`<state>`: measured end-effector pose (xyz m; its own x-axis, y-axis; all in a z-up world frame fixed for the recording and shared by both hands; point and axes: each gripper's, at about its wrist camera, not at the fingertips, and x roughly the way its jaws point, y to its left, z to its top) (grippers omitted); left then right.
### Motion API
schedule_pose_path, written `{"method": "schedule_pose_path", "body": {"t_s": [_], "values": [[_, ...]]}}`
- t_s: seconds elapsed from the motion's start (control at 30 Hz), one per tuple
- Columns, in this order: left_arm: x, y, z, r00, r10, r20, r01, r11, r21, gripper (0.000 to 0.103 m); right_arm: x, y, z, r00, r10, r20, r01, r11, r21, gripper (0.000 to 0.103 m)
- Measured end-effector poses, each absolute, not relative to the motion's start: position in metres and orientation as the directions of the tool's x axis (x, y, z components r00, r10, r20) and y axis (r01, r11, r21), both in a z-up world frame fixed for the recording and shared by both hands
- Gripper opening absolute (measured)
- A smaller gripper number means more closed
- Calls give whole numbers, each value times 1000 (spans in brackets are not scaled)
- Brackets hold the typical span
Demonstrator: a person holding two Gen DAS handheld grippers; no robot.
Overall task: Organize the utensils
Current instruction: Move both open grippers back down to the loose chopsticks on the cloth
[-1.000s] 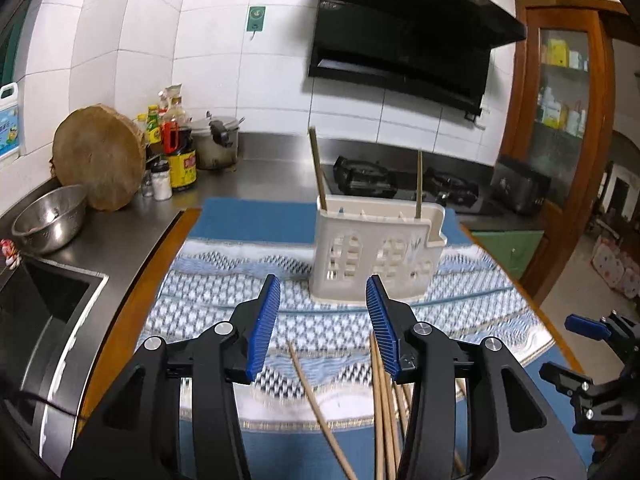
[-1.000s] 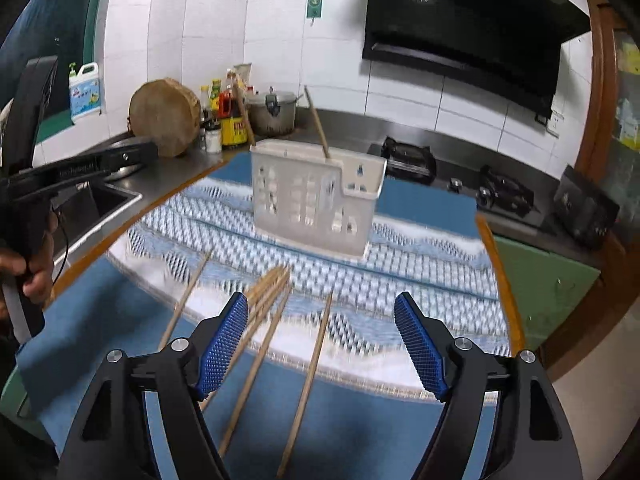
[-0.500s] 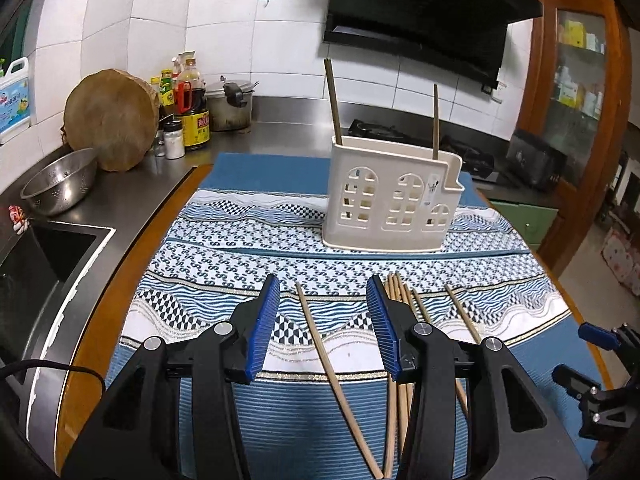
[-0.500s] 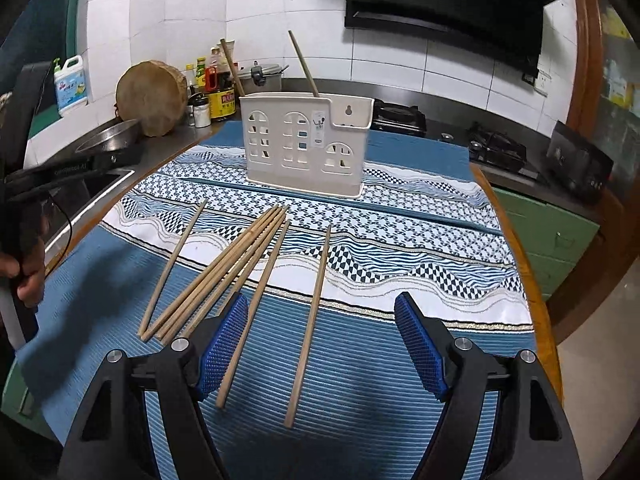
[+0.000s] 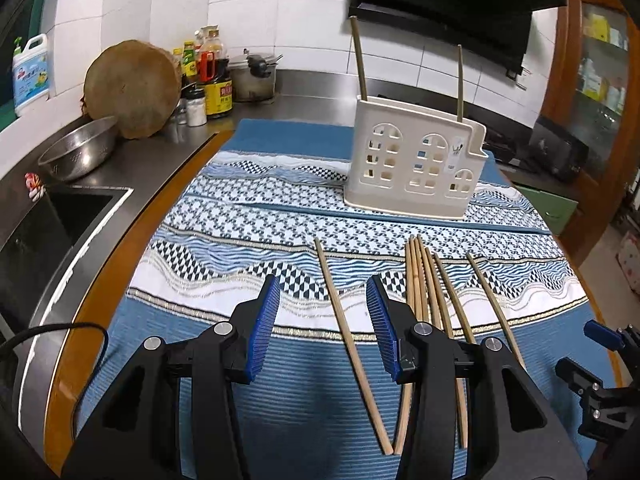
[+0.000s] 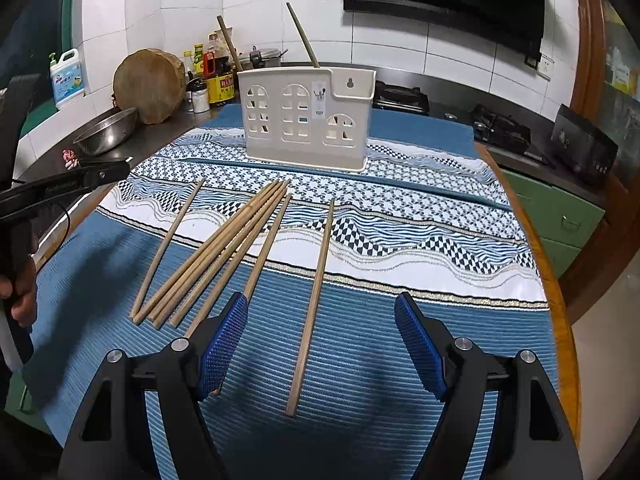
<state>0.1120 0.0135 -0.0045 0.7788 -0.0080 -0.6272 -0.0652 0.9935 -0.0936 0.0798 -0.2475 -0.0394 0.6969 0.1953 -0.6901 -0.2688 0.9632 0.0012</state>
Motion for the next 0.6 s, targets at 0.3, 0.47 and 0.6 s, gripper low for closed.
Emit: {"method": "schedule_pose_path", "body": {"t_s": [0.3, 0.47, 0.6], "values": [[88, 10, 14, 811, 78, -580, -153, 985, -81, 46, 85, -254, -49, 682, 201, -703, -264, 964, 20, 73], [75, 6, 20, 807, 98, -583, -180, 980, -85, 46, 83, -256, -49, 681, 214, -700, -270, 962, 31, 73], [68, 1, 20, 802, 113, -586, -183, 981, -62, 46, 80, -259, -52, 675, 227, -703, -270, 961, 51, 73]]}}
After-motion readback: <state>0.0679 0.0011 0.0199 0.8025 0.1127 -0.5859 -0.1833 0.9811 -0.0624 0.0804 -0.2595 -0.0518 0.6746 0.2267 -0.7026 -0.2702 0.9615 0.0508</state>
